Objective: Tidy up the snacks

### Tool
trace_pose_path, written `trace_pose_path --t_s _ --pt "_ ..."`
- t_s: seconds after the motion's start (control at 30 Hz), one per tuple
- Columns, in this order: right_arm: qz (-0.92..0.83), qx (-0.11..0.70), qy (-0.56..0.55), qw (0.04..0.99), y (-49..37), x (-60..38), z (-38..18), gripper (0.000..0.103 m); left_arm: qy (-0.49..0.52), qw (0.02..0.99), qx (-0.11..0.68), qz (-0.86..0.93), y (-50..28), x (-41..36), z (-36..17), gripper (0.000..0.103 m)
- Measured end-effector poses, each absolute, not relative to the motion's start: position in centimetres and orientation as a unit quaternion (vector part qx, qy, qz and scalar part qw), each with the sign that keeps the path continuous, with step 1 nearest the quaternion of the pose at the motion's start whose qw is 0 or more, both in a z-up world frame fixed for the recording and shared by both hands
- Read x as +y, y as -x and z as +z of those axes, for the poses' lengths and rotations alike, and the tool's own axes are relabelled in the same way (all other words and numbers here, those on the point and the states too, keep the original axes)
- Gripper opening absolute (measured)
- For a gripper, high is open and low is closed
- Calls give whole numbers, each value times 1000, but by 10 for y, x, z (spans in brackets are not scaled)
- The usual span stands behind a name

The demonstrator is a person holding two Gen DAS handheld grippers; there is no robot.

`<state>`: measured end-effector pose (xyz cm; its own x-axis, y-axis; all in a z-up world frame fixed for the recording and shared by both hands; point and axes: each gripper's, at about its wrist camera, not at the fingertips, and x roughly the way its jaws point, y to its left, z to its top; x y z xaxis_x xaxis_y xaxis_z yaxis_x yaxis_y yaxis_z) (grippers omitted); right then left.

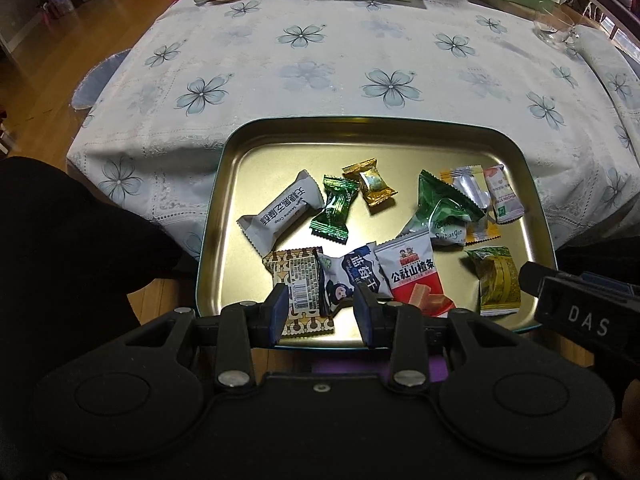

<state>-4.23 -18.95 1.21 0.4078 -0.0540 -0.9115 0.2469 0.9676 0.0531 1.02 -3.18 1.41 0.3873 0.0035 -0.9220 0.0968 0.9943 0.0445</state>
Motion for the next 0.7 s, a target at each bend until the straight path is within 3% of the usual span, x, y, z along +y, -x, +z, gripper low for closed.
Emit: trace_pose_path --t_s 0.7 --pt "-79 531 -64 841 95 -173 -7 57 -56 847 528 -33 35 -24 8 44"
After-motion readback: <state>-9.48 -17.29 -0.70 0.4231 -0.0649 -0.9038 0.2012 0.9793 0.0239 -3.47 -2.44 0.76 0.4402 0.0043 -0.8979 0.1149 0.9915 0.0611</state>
